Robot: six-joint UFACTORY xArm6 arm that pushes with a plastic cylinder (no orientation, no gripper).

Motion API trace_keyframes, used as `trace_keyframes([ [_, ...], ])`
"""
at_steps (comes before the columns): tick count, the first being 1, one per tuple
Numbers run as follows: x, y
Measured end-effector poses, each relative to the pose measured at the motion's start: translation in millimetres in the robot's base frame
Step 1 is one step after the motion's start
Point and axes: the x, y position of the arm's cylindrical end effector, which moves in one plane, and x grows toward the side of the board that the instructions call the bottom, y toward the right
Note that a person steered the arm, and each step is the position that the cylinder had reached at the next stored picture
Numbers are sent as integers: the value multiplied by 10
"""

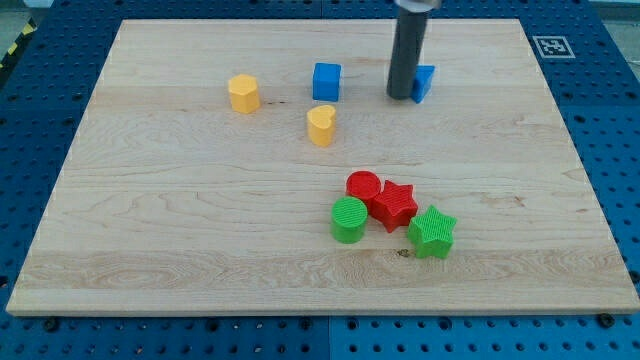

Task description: Nudge the yellow heart down a bit

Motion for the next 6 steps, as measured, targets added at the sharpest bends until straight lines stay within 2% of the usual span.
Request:
trace_keyframes([
  [1, -55, 243],
  [2, 98, 191],
  [3, 326, -144],
  [4, 397, -753],
  [5, 398, -1453],
  [6, 231, -1775],
])
